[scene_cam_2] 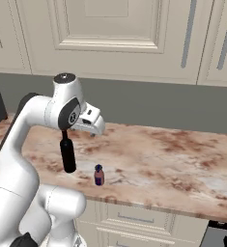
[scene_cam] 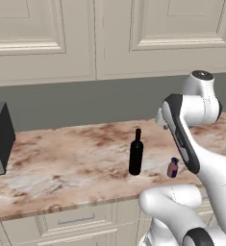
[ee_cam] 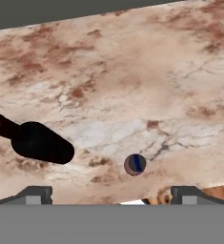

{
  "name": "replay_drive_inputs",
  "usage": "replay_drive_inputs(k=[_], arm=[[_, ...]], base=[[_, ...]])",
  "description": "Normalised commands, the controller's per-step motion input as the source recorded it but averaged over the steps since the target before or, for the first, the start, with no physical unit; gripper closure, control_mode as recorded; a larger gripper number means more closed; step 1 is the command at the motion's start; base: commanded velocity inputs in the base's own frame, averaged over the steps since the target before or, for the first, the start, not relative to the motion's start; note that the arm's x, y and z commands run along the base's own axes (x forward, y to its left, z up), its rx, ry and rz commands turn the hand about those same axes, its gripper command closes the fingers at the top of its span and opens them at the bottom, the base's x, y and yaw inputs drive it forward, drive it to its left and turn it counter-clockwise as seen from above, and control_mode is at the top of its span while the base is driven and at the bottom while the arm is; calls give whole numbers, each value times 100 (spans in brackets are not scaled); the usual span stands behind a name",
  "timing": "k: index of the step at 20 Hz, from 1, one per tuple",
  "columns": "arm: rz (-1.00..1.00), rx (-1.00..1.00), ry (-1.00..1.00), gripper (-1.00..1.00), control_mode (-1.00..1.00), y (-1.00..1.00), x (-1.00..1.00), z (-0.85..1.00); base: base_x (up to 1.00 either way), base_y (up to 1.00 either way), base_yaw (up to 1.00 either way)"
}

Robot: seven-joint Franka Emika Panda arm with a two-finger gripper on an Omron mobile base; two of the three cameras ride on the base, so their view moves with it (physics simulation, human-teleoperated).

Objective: There is a wine glass and glass cup on the dining counter. Place the wine bottle next to the wine glass and the juice bottle next to the glass cup.

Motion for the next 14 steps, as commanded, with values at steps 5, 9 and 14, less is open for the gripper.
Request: replay_drive_inputs(k=[5, 9, 14], arm=[[-7, 0, 0, -100, -100, -36, 0, -39], [-5, 0, 0, -100, -100, -19, 15, -48], [-3, 0, 0, -100, -100, -7, 8, -43]], base=[[0, 0, 0], [0, 0, 0], [0, 0, 0]])
